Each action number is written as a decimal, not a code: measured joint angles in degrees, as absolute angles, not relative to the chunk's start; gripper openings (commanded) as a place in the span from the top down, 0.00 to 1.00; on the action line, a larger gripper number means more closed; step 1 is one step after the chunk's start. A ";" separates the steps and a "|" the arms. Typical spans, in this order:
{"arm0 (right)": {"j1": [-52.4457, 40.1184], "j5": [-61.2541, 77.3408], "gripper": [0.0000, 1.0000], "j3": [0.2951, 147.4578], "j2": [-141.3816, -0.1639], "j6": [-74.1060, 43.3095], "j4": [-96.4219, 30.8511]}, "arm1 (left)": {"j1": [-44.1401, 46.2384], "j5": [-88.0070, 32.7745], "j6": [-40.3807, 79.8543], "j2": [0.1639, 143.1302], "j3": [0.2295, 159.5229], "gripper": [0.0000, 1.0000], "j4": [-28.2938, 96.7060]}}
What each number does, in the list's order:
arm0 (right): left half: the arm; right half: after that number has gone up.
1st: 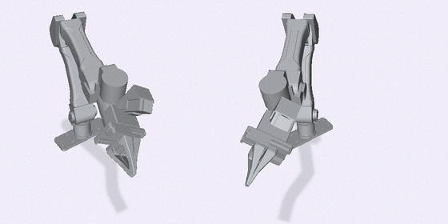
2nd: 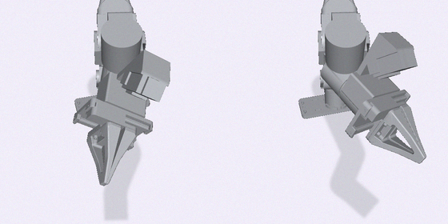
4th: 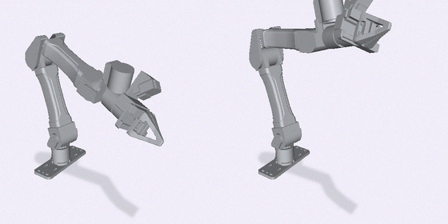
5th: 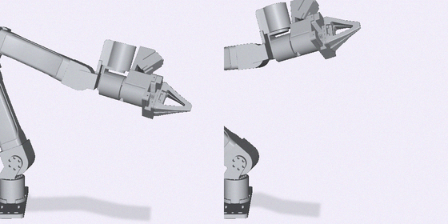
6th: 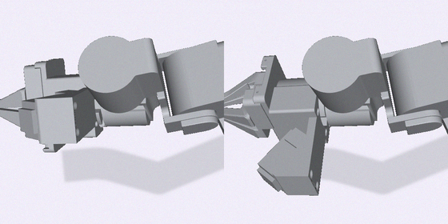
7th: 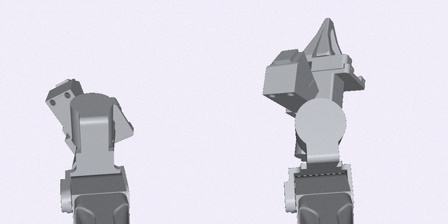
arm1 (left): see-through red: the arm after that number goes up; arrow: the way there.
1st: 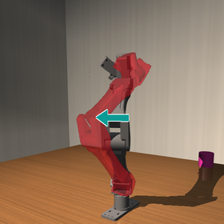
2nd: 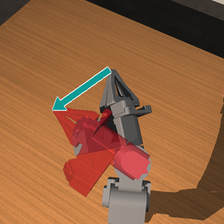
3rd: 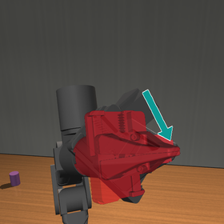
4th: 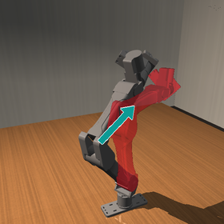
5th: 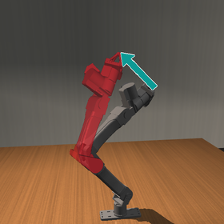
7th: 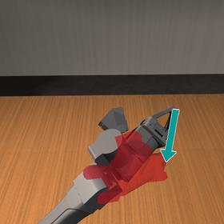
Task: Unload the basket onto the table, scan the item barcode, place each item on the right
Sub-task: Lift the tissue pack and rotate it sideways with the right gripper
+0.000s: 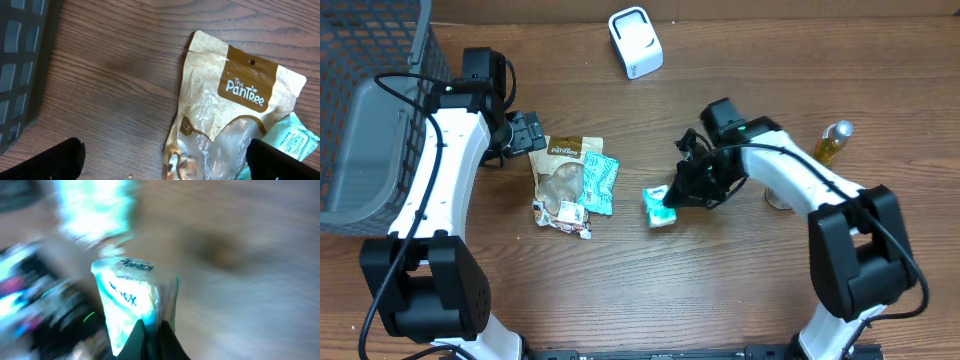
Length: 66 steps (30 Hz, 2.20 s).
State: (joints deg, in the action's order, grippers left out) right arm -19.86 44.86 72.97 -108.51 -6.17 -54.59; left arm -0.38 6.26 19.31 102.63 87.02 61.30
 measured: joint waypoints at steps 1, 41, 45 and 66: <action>-19.16 49.34 0.96 73.01 -108.42 -3.16 -55.72 | -0.38 6.28 19.31 102.63 87.00 0.00 61.32; -15.75 62.61 0.96 73.08 -108.38 11.92 -60.07 | -0.38 6.26 19.31 102.63 87.00 0.00 61.32; -15.97 57.47 0.96 73.08 -108.38 7.31 -58.08 | -0.38 6.28 19.31 102.63 87.02 0.00 61.30; -25.06 14.83 0.96 74.96 -108.38 -18.83 -52.23 | -0.38 6.26 19.31 102.63 87.02 0.00 61.32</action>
State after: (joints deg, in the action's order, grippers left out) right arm -25.06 14.83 74.96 -108.38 -18.83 -52.23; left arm -0.38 6.26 19.31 102.63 87.02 61.32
